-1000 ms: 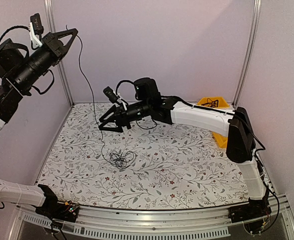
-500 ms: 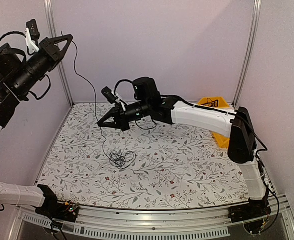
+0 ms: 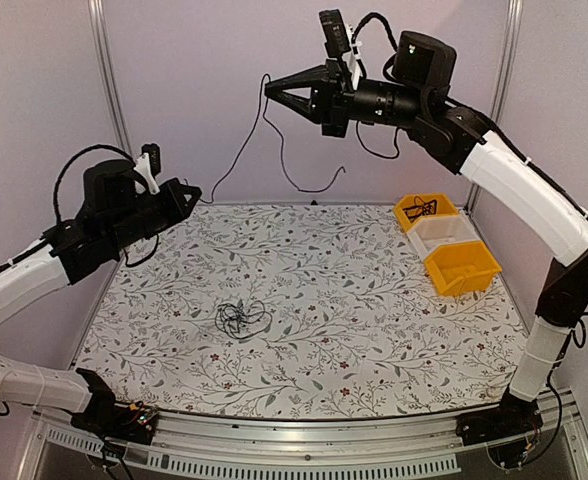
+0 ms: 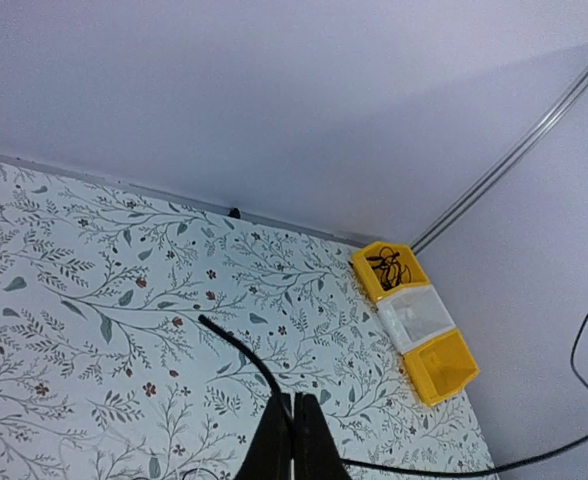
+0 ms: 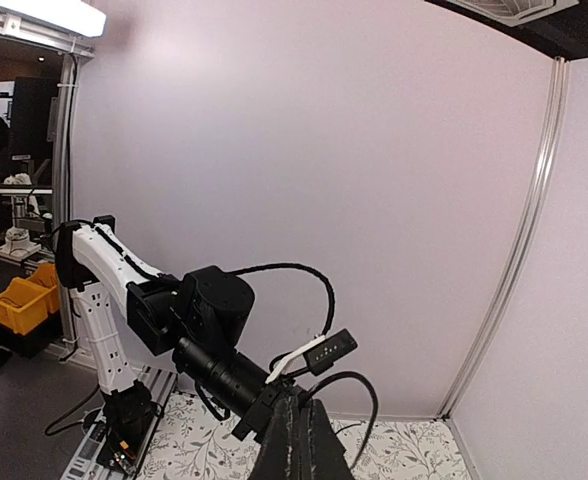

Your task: Untangle the cables

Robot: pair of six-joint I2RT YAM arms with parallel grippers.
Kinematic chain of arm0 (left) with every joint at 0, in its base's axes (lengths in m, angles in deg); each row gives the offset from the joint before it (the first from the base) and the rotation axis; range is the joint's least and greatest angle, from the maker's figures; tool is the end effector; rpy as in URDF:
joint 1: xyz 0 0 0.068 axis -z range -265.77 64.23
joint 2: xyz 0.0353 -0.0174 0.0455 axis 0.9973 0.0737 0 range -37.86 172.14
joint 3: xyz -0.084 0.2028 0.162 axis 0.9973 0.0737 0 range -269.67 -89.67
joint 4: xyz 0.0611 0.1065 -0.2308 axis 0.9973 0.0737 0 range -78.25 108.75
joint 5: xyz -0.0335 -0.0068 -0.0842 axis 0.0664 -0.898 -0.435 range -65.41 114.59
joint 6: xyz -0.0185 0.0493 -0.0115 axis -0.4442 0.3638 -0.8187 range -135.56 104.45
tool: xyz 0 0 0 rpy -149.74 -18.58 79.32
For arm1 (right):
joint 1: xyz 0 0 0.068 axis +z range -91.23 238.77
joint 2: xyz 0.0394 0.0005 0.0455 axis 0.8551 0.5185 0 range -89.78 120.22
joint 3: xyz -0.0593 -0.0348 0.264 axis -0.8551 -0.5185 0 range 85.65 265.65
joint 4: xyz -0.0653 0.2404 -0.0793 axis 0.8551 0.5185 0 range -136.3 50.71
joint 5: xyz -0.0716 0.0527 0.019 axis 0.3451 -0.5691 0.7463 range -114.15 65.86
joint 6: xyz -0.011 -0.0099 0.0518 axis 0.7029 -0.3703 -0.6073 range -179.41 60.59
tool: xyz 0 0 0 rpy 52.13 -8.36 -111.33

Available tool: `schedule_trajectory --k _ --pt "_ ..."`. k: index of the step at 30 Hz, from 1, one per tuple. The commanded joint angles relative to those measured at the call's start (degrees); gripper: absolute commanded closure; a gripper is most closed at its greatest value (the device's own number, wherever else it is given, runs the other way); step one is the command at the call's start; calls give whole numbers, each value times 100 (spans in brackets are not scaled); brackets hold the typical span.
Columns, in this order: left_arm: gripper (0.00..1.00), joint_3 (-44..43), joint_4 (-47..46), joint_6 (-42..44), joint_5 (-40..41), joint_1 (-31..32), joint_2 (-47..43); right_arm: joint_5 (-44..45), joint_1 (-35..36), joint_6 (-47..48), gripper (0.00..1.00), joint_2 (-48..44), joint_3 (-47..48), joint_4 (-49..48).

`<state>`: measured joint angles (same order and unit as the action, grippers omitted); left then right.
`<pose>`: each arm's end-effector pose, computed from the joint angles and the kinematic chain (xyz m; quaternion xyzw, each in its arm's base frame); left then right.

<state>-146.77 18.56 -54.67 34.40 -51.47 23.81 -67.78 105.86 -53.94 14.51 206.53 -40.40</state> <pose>0.2103 -0.1362 0.3646 -0.0865 0.7680 -0.3243 0.5455 0.2549 0.3103 0.5153 -0.5189 0.4044 0.4756 0.5839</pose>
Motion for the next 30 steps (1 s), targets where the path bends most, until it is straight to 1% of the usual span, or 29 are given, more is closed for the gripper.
schedule_trajectory --k 1,3,7,9,11,13,15,17,18,19,21,25,30 --pt "98 261 -378 -395 -918 -38 363 373 -289 185 100 65 -24 186" --pt "95 369 -450 -446 -1202 -33 565 452 -451 220 100 61 -34 246" --pt "69 490 -1035 -430 -1755 -37 829 555 -760 267 100 85 -97 437" --pt "61 520 -1225 -423 -1916 -37 907 585 -896 323 100 90 -249 511" --pt "57 501 -1215 -431 -1881 -28 961 657 -1020 413 100 66 -439 554" --pt "55 344 -817 -474 -1593 -27 1047 723 -1162 482 100 65 -588 589" --pt "52 223 -701 -399 -1542 -31 1106 792 -1306 506 100 95 -709 593" --pt "46 231 -905 -380 -1718 -38 1091 835 -1458 470 100 170 -812 597" --pt "37 261 -1123 -372 -1848 -38 1085 899 -1525 474 100 206 -872 590" --pt "34 260 -1292 -385 -1935 -31 1089 979 -1599 467 100 239 -924 587" --pt "34 205 -1462 -393 -2056 -30 1140 1042 -1736 464 100 316 -1012 585" --pt "35 56 -1260 -356 -2044 -37 1293 1250 -2011 675 100 493 -1122 572" --pt "36 155 -1208 -526 -2078 -37 1339 1374 -2512 766 100 758 -1040 541"
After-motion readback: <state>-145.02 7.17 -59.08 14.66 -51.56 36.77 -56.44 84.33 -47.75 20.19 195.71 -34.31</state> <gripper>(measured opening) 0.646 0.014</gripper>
